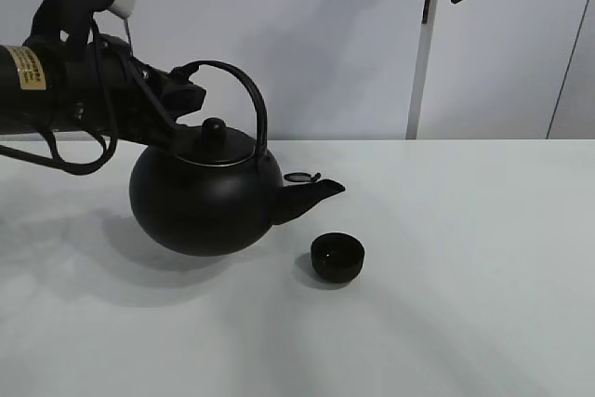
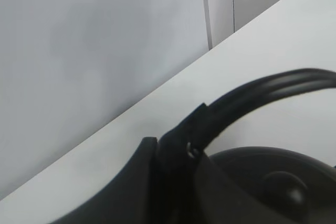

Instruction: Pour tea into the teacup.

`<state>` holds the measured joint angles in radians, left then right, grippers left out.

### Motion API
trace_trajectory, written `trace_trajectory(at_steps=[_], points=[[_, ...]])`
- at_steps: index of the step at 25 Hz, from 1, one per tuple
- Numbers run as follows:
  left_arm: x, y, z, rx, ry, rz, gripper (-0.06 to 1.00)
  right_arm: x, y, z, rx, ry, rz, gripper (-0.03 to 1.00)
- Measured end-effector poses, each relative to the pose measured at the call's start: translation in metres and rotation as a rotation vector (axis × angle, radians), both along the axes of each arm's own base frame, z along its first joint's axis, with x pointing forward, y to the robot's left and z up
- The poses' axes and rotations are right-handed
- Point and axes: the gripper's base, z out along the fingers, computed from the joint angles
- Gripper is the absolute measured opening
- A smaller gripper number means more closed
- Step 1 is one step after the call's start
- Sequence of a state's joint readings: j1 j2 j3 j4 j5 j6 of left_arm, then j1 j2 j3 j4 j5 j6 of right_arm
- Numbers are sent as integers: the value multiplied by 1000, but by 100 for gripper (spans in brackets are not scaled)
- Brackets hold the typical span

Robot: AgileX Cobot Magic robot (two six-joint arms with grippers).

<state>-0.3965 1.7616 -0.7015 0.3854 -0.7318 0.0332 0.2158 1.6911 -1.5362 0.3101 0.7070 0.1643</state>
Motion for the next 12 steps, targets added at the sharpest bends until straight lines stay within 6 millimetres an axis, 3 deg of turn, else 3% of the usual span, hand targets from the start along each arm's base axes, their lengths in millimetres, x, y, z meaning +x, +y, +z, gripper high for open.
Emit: trace_trajectory(at_steps=[12], points=[[18,-4,5,47,3,19,10,0,0,0,0,0,0,64]])
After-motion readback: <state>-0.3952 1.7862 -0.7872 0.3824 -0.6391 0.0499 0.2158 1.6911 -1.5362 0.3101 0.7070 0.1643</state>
